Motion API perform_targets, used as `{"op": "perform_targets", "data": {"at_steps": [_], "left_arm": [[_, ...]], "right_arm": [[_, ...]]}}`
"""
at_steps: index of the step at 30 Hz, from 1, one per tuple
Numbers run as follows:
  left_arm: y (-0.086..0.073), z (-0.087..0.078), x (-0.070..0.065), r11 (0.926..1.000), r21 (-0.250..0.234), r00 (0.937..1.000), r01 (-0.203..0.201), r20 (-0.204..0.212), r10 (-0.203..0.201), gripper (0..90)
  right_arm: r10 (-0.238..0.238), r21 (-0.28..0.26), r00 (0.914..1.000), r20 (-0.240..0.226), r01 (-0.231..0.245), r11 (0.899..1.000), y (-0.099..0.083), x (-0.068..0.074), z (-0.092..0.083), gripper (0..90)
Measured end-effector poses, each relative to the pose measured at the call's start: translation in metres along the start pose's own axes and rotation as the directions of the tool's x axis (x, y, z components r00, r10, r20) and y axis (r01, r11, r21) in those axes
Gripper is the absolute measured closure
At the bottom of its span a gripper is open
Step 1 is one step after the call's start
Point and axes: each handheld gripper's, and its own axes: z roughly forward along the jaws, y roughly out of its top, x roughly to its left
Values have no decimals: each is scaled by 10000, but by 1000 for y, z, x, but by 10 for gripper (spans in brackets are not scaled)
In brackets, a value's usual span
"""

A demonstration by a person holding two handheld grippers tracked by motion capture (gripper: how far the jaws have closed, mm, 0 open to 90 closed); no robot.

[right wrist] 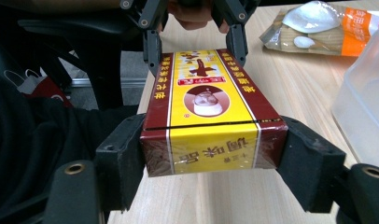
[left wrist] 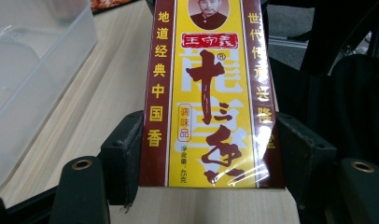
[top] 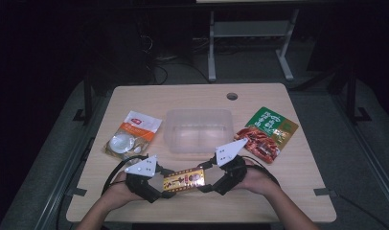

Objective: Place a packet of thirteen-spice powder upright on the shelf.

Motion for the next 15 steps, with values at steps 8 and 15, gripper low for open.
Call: {"op": "perform_targets", "data": {"at_steps": [8, 15], "left_arm": [[-2, 0, 2, 9999, -91, 9996, 56, 267, -54, 319], [-5, 4, 2, 10000, 26, 9993, 13, 374, -13, 316]], "right_arm": [[-114, -49, 9999, 44, 114, 9999, 1, 3, 0, 308], [-392, 224, 9990, 237, 387, 9990, 3, 7, 2, 319]]}}
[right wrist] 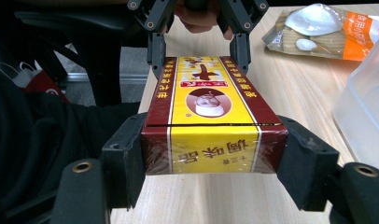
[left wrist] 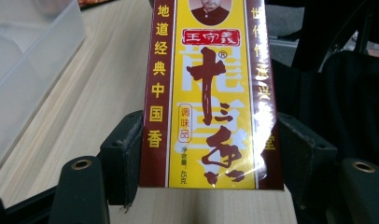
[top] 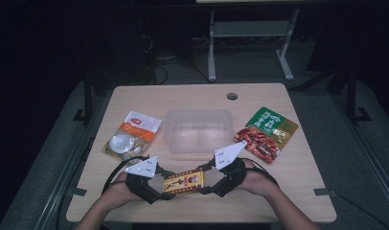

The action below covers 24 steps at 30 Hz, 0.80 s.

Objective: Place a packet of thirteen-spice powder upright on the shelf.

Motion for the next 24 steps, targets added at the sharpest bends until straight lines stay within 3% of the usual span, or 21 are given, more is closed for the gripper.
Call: {"op": "perform_targets", "data": {"at_steps": [8, 15, 21, 24], "left_arm": [[-2, 7, 0, 9993, 205, 9995, 308, -42, -307, 262], [-5, 3, 1, 9985, 234, 9967, 496, -653, -480, 138], [-17, -2, -1, 9937, 316, 9894, 1075, -1012, -1038, 124], [-25, -5, -8, 9880, 331, 9813, 1506, -1260, -1454, 125]], "right_arm": [[25, 229, 9999, 169, -29, 9997, 2, 2, 3, 321], [43, 153, 9990, 456, -50, 9999, 2, 1, -4, 322], [222, 157, 9967, 776, -235, 9996, -2, 0, -15, 322], [278, 243, 9949, 969, -303, 9992, -4, -1, -19, 322]]}}
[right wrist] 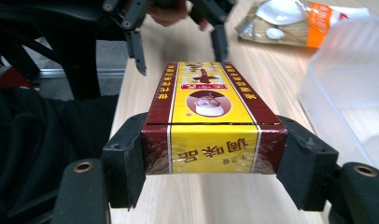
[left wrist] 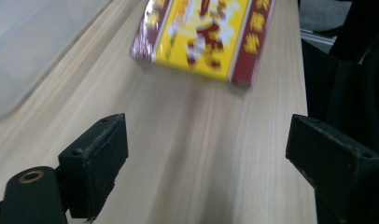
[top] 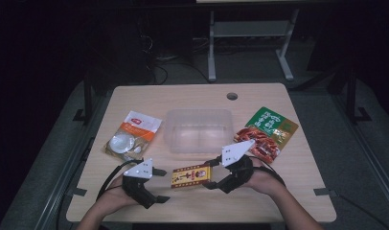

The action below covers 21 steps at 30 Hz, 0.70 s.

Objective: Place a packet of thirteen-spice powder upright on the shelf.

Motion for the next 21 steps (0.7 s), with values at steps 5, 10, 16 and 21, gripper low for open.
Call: {"op": "perform_targets", "data": {"at_steps": [5, 10, 16, 21], "left_arm": [[-10, -1, -1, 9999, 70, 9997, 73, -240, -72, 132], [-11, 1, 3, 9990, 139, 9986, 427, -325, -423, 133], [-10, 2, 4, 9989, 43, 9980, 461, -438, -459, 133], [-10, 5, 4, 9994, 117, 9981, 326, -535, -319, 131]], "right_arm": [[220, -55, 9997, 116, -219, 9997, -2, -3, -7, 321], [353, -194, 9989, 298, -347, 9992, 2, -10, -13, 321], [333, -231, 9973, 657, -318, 9992, 8, -19, -21, 321], [470, -373, 9951, 872, -439, 9983, 14, -26, -28, 320]]}}
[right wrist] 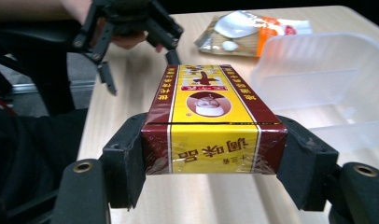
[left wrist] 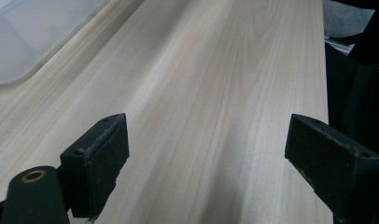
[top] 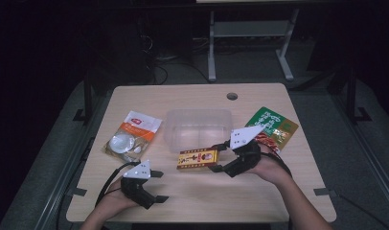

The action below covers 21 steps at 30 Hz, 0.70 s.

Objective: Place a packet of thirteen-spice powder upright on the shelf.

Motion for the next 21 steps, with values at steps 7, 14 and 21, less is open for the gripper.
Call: {"op": "perform_targets", "data": {"at_steps": [7, 14, 21], "left_arm": [[1, 1, 0, 10000, -77, 10000, 15, -51, -16, 133], [2, 1, -1, 9999, -52, 9999, -105, -68, 105, 134], [2, -1, -3, 9998, -122, 9998, -182, 49, 183, 139]], "right_arm": [[-9, -48, 9995, 309, 10, 10000, 13, -15, -2, 320], [-100, 61, 9980, 631, 96, 9999, 27, -30, 0, 320], [-161, 286, 9965, 816, 138, 9995, 40, -48, 10, 320]]}}
